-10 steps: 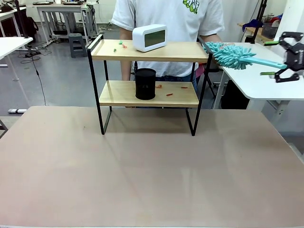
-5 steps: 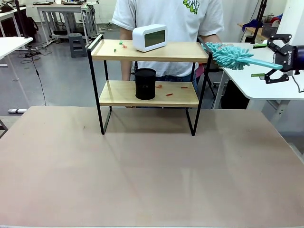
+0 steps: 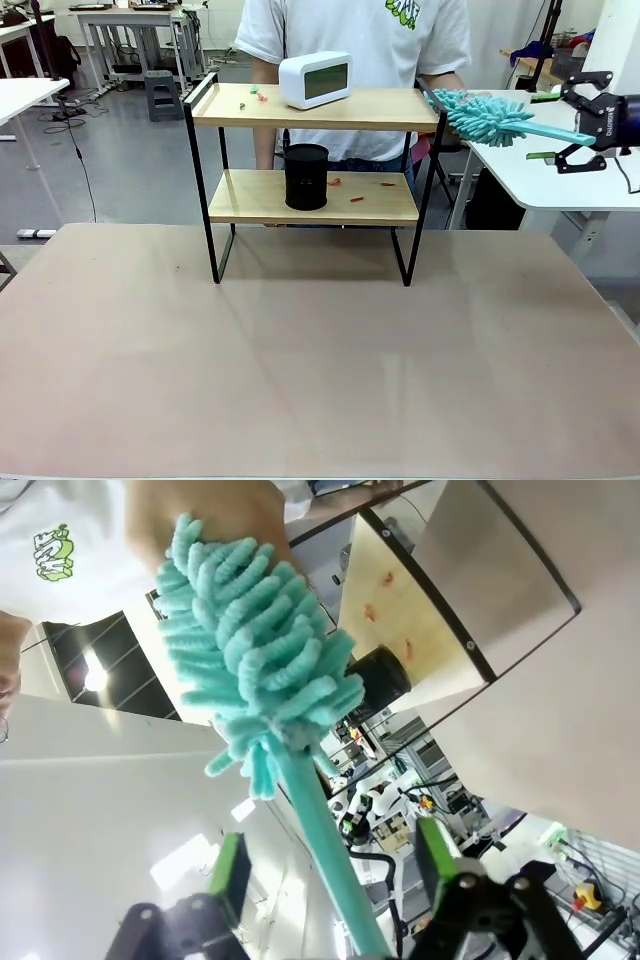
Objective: Clean the shelf.
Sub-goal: Pick up the Duster from the human.
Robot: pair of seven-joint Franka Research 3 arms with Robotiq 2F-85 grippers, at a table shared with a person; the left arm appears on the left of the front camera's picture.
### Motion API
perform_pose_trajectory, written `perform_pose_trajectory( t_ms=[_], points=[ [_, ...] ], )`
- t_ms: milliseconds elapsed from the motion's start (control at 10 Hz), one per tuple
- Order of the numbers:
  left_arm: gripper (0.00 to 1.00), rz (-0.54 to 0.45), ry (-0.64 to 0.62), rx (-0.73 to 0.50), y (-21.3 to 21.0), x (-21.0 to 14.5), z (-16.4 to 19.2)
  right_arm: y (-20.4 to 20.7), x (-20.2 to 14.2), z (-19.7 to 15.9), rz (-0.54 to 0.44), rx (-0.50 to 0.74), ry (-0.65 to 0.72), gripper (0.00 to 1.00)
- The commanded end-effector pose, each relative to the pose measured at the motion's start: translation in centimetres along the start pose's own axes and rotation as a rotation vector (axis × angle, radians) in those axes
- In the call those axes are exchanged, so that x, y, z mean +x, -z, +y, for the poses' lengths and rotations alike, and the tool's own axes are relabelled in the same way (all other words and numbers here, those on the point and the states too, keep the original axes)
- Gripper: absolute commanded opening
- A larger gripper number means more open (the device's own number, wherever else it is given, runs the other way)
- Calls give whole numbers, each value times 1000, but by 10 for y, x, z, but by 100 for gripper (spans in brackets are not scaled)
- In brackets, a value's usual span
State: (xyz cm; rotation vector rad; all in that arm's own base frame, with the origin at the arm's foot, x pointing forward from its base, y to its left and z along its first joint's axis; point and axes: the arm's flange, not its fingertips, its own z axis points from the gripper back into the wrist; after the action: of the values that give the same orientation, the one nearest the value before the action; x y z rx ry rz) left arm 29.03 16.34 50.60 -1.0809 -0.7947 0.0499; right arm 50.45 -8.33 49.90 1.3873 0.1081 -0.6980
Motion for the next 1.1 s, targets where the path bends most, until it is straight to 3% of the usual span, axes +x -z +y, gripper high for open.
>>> perform_pose_trajectory(
  t_ms=[0,100,200,1000],
  points=[
    [100,-16,24,-20,3,1,-1,2,-4,0,5,17,-36,0],
    [100,-16,24,-20,3,1,-1,2,-5,0,8,18,-36,34],
    [100,-16,24,-20,3,1,-1,4,-6,1,14,18,-36,0],
    [100,-16,24,-20,3,1,-1,-6,-14,-2,77,-5,-94,0]
  ],
)
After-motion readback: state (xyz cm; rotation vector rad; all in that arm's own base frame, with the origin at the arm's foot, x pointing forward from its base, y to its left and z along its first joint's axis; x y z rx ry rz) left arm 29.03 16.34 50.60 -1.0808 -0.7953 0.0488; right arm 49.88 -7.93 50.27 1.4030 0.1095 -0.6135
